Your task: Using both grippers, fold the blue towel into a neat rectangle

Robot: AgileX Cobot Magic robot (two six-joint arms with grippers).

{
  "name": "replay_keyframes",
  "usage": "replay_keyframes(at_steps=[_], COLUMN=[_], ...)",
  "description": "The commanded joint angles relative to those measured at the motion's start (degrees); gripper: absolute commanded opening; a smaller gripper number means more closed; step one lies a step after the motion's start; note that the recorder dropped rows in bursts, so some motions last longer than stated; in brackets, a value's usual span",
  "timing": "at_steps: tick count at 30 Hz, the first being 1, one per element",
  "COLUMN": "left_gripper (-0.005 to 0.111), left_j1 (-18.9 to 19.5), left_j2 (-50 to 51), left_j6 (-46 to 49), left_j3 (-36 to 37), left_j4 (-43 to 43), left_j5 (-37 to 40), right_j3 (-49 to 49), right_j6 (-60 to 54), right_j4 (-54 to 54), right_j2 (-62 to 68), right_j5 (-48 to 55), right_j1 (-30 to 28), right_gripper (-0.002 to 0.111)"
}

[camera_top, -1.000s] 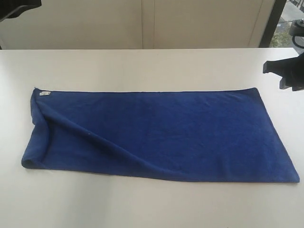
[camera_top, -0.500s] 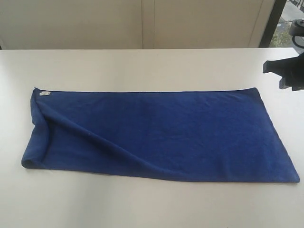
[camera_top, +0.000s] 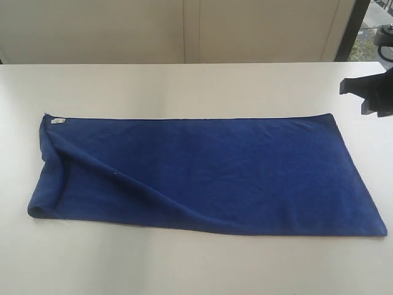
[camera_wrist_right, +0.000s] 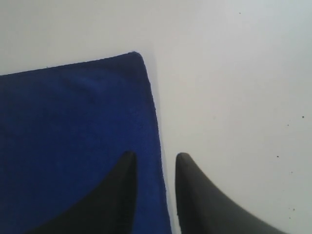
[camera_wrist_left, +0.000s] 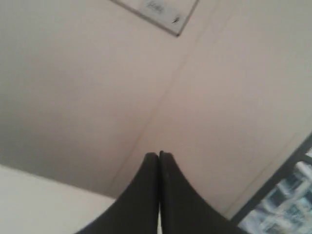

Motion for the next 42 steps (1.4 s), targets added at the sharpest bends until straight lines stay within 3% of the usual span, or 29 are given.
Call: replay_keyframes(at_steps=[1, 6, 11, 18, 31, 38, 42], left_gripper=[0.0, 0.0, 0.0, 0.0, 0.0, 0.0, 0.0], left_j1=[-0.77, -3.3, -5.37, -5.61, -5.61, -5.61, -5.61], left_j2=[-0.17, -1.89, -4.29, -5.31, -5.31, -5.31, -5.31], left_j6=[10.4, 21.25, 33.81, 54.22, 54.54, 57.06, 57.06], left_j3=[-1.52, -2.19, -2.19, -2.19, -2.19, -2.19, -2.19], left_j4=[-6.54, -6.54, -9.68, -19.61, -19.78, -19.41, -19.41], left_j5=[16.26, 35.87, 42.6, 42.81, 42.84, 34.69, 33.85], right_j3=[0.03, 0.03, 0.03, 0.03, 0.03, 0.03, 0.03], right_j6=[-0.3, -0.3, -0.3, -0.3, -0.3, -0.3, -0.3], right_j4=[0.11, 0.11, 0.11, 0.11, 0.11, 0.11, 0.11], right_j2=[-0.57, -0.57, -0.57, -0.57, -0.57, -0.57, -0.57], right_j5=[-0.97, -1.22, -1.22, -1.22, -1.22, -1.22, -1.36], right_j1=[-0.1, -0.1, -0.1, -0.1, -0.1, -0.1, -0.1], right_gripper=[0.027, 0.027, 0.027, 0.027, 0.027, 0.027, 0.027])
